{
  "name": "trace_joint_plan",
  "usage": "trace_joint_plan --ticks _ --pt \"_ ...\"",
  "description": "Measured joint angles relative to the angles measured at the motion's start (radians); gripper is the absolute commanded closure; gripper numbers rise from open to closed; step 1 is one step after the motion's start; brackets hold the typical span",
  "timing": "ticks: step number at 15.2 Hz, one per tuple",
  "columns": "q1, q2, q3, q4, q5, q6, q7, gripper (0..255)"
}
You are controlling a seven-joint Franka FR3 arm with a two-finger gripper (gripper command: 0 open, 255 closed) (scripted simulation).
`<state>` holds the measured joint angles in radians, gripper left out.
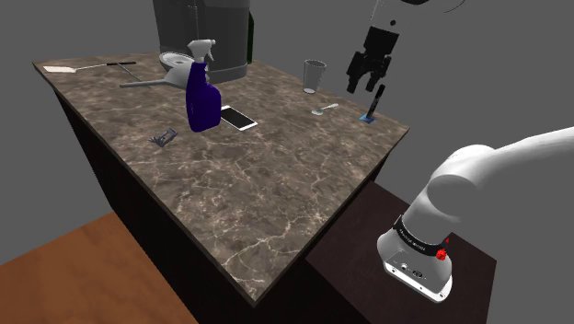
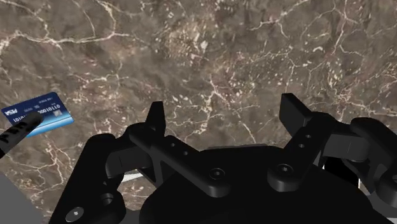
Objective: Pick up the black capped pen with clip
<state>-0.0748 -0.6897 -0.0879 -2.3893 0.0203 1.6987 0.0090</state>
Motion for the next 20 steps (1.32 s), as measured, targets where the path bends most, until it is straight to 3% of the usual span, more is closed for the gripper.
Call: trace_joint_plan --ticks 11,17,20 --pt "-0.091 0.193 -0.195 0.132 -0.121 0.045 -0.201 0" --pt "-0.122 0.356 -0.299 0.283 -0.14 0.055 -0.317 0" --pt "-0.133 0.396 -0.328 0.29 -0.142 0.086 -0.349 0"
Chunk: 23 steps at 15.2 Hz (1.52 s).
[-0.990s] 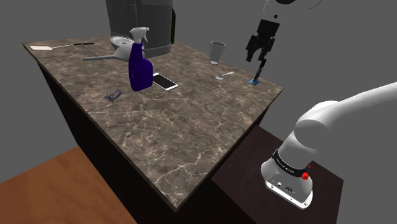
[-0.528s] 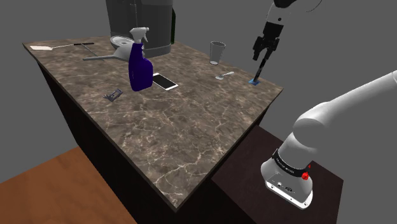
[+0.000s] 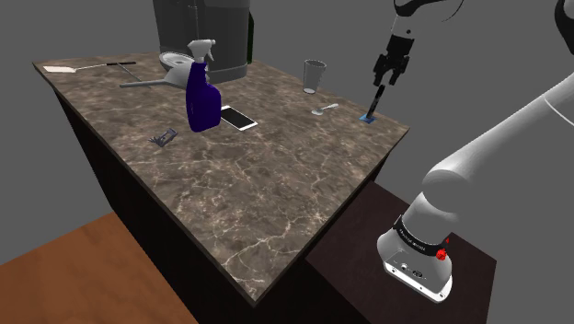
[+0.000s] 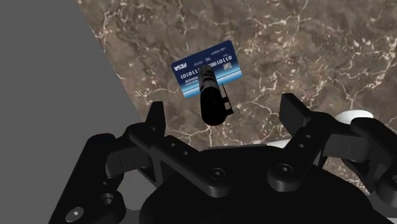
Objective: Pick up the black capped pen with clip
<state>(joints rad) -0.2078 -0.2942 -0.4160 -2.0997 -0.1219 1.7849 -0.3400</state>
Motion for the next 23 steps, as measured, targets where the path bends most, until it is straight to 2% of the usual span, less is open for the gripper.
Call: trace_joint_plan --ticks 6,7,17,23 --pt "-0.003 0.013 -0.01 -0.063 -0.002 0.076 -0.005 0" --pt "-0.003 0.014 -0.011 -0.068 -0.002 0.082 -0.005 255" --pt "-0.003 0.016 -0.011 -0.072 -0.001 0.088 -0.005 255" --pt "-0.001 0.003 -0.003 -0.015 -0.001 0.019 -0.002 255"
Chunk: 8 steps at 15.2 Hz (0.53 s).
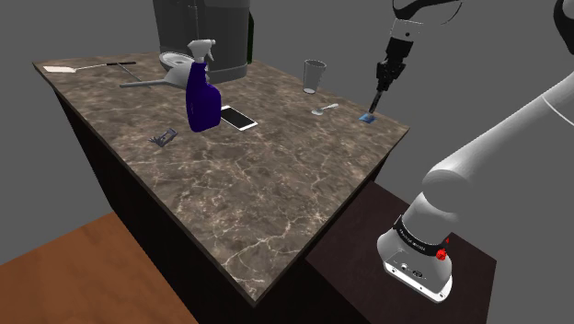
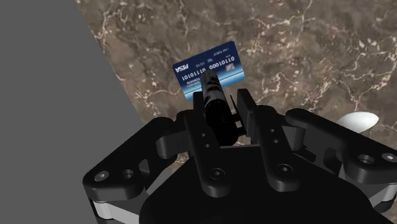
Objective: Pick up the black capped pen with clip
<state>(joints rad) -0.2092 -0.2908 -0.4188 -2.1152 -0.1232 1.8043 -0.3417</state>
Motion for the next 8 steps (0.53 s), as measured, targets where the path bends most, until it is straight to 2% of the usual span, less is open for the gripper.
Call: trace_joint_plan --ticks 8 --pt "0.003 0.0 0.006 0.104 0.004 -0.104 -0.004 255"
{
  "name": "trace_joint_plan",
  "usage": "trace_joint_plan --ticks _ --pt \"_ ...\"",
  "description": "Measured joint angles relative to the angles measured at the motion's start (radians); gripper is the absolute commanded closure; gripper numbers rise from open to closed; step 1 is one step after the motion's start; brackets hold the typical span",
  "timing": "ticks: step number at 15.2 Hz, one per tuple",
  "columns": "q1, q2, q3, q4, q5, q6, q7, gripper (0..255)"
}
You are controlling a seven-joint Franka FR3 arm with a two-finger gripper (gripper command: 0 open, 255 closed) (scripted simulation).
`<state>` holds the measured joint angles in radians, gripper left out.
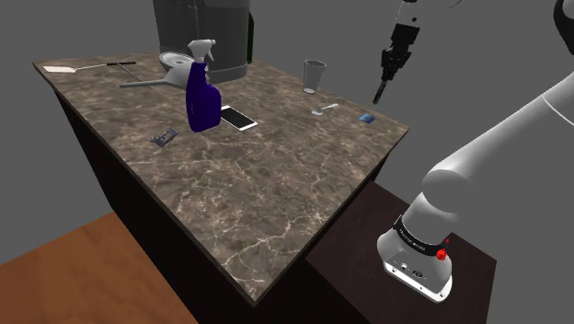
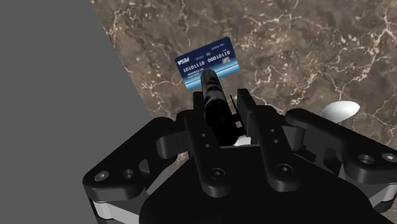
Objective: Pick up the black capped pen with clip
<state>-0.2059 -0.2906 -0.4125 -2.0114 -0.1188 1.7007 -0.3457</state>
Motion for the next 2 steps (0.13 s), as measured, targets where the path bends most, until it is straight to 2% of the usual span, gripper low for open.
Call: trace_joint_plan --ticks 2 --pt "0.001 0.001 0.002 0.026 0.002 -0.025 0.001 255"
